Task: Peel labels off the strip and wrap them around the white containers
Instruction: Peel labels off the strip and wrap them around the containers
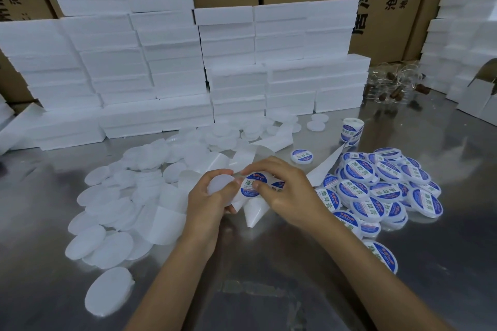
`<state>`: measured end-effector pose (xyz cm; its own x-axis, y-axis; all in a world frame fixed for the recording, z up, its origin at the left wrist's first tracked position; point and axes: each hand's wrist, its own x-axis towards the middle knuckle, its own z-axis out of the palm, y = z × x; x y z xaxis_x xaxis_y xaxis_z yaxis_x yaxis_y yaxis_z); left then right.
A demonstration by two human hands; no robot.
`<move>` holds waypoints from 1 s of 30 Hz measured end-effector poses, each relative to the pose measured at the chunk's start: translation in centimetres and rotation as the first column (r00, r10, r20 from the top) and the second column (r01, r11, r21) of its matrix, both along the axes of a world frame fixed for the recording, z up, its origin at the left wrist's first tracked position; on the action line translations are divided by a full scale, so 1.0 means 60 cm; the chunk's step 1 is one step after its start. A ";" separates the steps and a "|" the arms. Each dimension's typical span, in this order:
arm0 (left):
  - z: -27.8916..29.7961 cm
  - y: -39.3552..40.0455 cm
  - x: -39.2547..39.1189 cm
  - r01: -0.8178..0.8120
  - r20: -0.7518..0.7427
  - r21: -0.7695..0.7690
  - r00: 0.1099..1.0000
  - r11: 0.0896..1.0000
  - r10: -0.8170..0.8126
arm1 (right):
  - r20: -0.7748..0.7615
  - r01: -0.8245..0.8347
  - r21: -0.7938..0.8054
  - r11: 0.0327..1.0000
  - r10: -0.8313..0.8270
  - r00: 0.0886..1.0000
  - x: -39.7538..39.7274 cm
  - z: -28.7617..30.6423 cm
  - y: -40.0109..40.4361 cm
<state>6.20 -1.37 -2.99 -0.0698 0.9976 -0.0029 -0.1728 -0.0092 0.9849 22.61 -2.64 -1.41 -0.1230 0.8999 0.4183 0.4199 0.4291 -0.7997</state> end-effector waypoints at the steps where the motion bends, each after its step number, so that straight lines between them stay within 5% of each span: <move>1: 0.000 0.000 0.000 0.001 0.002 -0.005 1.000 1.000 -0.001 | 0.024 0.000 0.022 1.000 0.000 1.000 0.000 0.000 -0.001; 6: 0.000 -0.002 0.001 -0.018 0.006 -0.011 1.000 1.000 0.018 | 0.185 0.007 0.074 0.997 -0.020 0.982 -0.004 0.003 -0.005; 16: 0.002 -0.004 0.010 -0.098 -0.124 0.072 0.987 0.993 0.106 | 0.239 0.083 0.292 0.953 -0.157 0.958 -0.024 0.009 -0.013; 24: -0.008 0.001 0.011 -0.160 -0.212 0.150 0.959 0.976 0.190 | 0.077 0.186 0.435 0.881 -0.242 0.967 -0.040 0.022 -0.023; 30: -0.004 0.005 0.009 -0.222 -0.278 0.179 0.923 0.958 0.266 | -0.226 0.259 0.288 0.922 -0.197 0.954 -0.026 0.036 -0.023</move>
<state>6.73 -1.07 -3.26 -0.2865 0.9379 0.1956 0.1523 -0.1570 0.9758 21.04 -4.02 0.75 0.1786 0.7145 0.6765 0.3906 0.5795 -0.7152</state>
